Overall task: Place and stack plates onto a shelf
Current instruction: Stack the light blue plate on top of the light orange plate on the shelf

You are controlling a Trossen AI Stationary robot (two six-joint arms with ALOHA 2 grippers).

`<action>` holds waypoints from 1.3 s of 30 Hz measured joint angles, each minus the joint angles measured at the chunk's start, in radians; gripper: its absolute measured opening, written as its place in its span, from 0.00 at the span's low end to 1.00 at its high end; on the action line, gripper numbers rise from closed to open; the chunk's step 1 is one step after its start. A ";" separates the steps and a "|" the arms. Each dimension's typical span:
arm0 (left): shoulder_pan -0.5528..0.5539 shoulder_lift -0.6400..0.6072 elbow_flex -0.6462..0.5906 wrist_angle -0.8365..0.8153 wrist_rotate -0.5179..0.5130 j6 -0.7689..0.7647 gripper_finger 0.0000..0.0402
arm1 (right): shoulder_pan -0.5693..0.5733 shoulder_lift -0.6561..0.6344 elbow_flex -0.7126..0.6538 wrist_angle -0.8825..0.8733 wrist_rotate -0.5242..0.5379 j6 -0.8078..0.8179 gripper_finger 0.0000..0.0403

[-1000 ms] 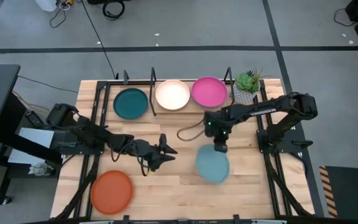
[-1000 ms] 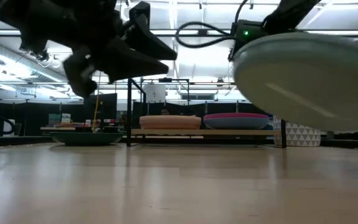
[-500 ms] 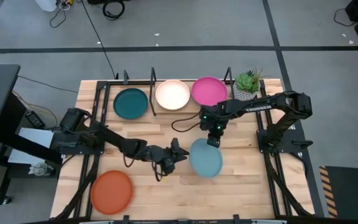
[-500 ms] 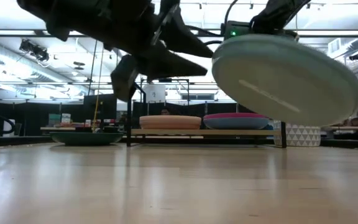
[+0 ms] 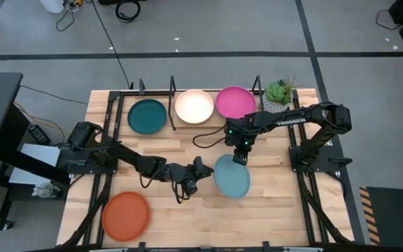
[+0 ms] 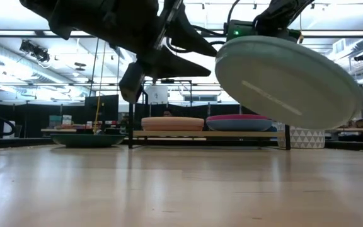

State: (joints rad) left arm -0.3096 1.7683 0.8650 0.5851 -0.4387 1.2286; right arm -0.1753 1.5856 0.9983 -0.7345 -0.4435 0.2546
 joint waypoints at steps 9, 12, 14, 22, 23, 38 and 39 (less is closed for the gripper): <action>-0.005 0.000 0.000 0.007 -0.074 0.100 0.40 | 0.001 -0.002 0.004 0.008 -0.014 0.021 0.05; -0.005 0.000 0.000 -0.011 -0.047 0.131 0.40 | 0.001 -0.002 0.004 0.006 -0.013 0.019 0.05; -0.005 0.000 0.000 -0.018 0.004 0.167 0.40 | -0.004 -0.002 0.003 0.008 -0.017 0.019 0.05; 0.029 0.000 0.000 -0.036 0.127 0.156 0.39 | -0.006 -0.002 0.002 0.045 -0.050 0.018 0.05; 0.032 0.000 0.000 -0.037 0.127 0.138 0.38 | -0.006 -0.002 0.002 0.047 -0.047 0.016 0.06; -0.009 0.000 -0.001 -0.042 0.114 0.032 0.15 | -0.017 -0.030 0.212 -0.187 0.059 -0.042 0.20; -0.017 0.000 -0.001 -0.044 0.111 0.020 0.15 | -0.013 -0.039 0.243 -0.211 0.087 -0.044 0.20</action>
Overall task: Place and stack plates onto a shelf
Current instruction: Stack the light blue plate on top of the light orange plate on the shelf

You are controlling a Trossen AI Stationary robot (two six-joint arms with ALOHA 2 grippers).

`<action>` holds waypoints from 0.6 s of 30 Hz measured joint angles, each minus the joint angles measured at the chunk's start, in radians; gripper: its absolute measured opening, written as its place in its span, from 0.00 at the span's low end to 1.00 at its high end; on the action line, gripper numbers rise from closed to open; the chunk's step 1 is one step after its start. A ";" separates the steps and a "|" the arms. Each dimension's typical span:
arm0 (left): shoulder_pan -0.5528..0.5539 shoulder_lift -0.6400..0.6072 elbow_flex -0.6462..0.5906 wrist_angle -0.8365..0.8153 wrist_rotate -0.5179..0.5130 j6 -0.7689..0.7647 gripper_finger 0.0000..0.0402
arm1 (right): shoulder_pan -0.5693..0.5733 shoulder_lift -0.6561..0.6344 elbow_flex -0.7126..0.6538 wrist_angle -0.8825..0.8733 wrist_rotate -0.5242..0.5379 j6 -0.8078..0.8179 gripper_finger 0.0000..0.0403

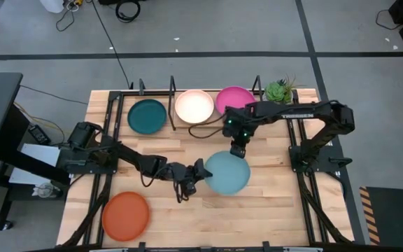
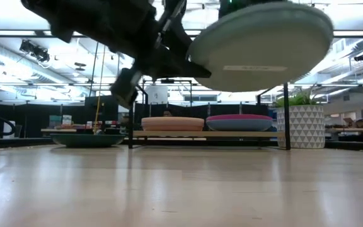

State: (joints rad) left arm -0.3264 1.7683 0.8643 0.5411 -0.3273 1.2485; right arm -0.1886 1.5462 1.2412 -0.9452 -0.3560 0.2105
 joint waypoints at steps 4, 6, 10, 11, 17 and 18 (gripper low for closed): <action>-0.035 0.000 0.000 -0.005 -0.050 -0.079 0.15 | 0.041 -0.060 0.076 -0.019 0.136 -0.070 0.21; -0.047 0.000 0.000 -0.016 -0.123 -0.114 0.16 | 0.080 -0.098 0.076 0.009 0.193 -0.132 0.21; -0.050 0.000 0.000 -0.052 -0.257 -0.179 0.16 | 0.174 -0.179 0.025 0.123 0.289 -0.247 0.21; -0.048 0.000 0.000 -0.065 -0.275 -0.196 0.16 | 0.199 -0.196 0.009 0.158 0.304 -0.272 0.21; -0.029 0.000 0.000 -0.107 -0.286 -0.283 0.16 | 0.360 -0.249 -0.080 0.256 0.371 -0.481 0.21; -0.027 -0.002 0.000 -0.106 -0.287 -0.295 0.16 | 0.384 -0.248 -0.093 0.255 0.410 -0.496 0.22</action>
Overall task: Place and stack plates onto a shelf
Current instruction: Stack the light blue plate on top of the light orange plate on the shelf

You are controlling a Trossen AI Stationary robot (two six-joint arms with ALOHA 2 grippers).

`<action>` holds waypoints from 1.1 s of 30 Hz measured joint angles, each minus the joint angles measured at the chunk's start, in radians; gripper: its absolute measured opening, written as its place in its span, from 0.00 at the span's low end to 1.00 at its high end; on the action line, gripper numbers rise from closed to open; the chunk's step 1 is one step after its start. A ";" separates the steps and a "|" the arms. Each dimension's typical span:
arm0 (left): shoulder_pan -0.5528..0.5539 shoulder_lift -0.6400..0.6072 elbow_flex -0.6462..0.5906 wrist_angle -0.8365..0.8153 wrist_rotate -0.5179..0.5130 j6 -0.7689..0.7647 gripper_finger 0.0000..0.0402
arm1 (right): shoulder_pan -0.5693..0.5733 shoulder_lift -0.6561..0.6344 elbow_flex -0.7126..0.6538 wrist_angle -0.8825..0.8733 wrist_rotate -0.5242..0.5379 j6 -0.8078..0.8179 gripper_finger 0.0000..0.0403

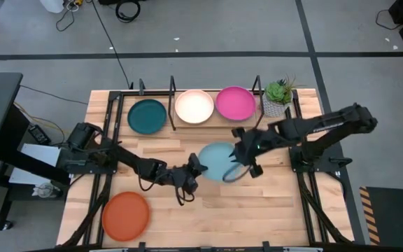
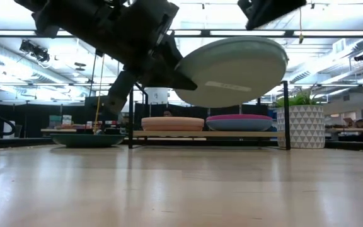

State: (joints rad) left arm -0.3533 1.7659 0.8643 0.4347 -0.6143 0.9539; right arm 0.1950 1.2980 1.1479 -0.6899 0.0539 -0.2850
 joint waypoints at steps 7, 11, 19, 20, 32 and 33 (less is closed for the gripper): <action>0.013 -0.034 0.000 -0.001 -0.013 -0.005 0.16 | 0.158 0.071 -0.036 -0.012 0.237 -0.033 0.33; 0.013 -0.054 0.000 -0.025 -0.040 0.000 0.16 | 0.224 0.087 -0.036 0.037 0.369 -0.070 0.42; 0.021 -0.060 0.000 -0.078 -0.071 -0.004 0.16 | 0.304 0.072 -0.035 0.069 0.555 -0.107 0.54; 0.023 -0.060 0.000 -0.085 -0.077 -0.009 0.16 | 0.309 0.071 -0.035 0.081 0.555 -0.108 0.54; 0.032 -0.066 0.000 -0.047 -0.099 -0.076 0.16 | 0.327 0.196 -0.035 0.046 0.656 -0.160 0.53; 0.032 -0.072 0.000 -0.044 -0.100 -0.080 0.16 | 0.327 0.212 -0.035 0.047 0.683 -0.175 0.53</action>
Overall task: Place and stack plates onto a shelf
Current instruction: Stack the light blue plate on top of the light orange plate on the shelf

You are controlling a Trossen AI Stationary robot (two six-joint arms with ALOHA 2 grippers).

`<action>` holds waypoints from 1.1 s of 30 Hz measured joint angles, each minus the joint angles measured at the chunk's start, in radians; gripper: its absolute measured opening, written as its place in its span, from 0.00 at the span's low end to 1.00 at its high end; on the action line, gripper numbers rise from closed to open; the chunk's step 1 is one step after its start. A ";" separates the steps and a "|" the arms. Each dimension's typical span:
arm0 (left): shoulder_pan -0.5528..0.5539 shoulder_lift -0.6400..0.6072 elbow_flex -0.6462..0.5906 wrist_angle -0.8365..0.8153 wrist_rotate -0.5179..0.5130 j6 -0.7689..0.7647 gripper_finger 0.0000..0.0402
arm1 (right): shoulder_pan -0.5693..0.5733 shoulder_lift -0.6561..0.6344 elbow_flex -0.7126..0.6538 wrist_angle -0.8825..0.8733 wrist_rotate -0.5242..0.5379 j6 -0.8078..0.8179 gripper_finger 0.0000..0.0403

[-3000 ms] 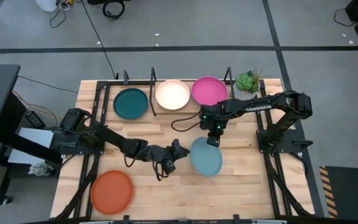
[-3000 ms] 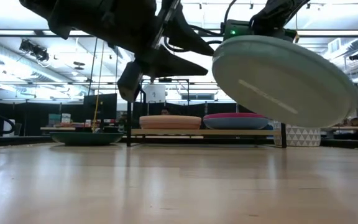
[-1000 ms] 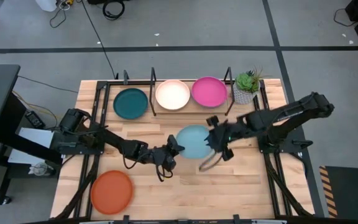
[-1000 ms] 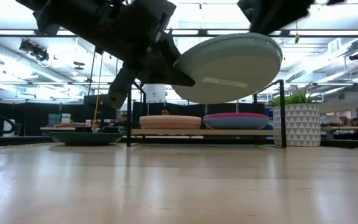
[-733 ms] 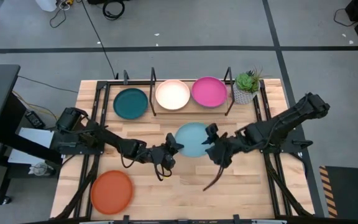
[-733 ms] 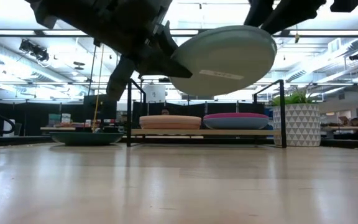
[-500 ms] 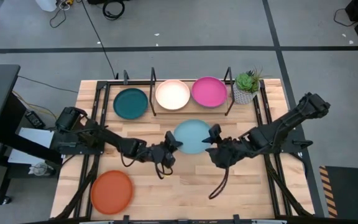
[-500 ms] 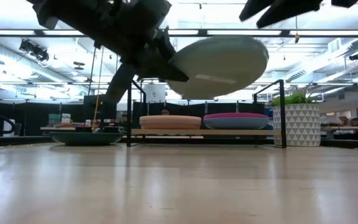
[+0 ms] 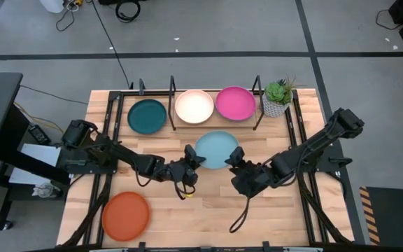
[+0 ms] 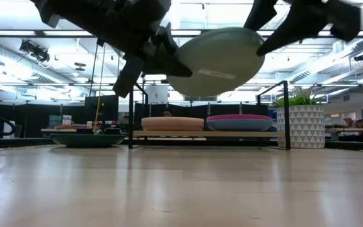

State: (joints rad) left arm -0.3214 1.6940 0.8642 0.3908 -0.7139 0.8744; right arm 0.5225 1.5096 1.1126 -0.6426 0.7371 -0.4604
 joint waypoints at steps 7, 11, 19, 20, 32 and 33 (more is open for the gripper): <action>-0.001 -0.031 0.001 0.006 0.003 -0.059 0.16 | -0.001 0.080 0.000 0.002 0.279 -0.036 0.49; -0.001 -0.034 0.001 0.007 0.020 -0.099 0.16 | -0.002 0.090 0.000 0.022 0.311 -0.041 0.39; -0.020 -0.044 0.001 0.056 0.031 -0.119 0.22 | -0.020 0.063 0.000 0.035 0.269 -0.046 0.16; -0.029 -0.048 0.001 0.064 0.004 -0.118 0.25 | -0.027 0.060 -0.001 0.034 0.243 -0.050 0.15; -0.186 -0.209 -0.038 -0.094 -0.330 -0.318 0.52 | -0.151 0.052 0.000 0.100 0.228 -0.161 0.15; -0.189 -0.228 -0.059 -0.102 -0.328 -0.351 0.52 | -0.170 0.052 0.000 0.119 0.227 -0.170 0.15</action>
State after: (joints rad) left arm -0.5101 1.4660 0.8057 0.2890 -1.0424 0.5234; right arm 0.3525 1.5620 1.1126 -0.5239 0.9638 -0.6306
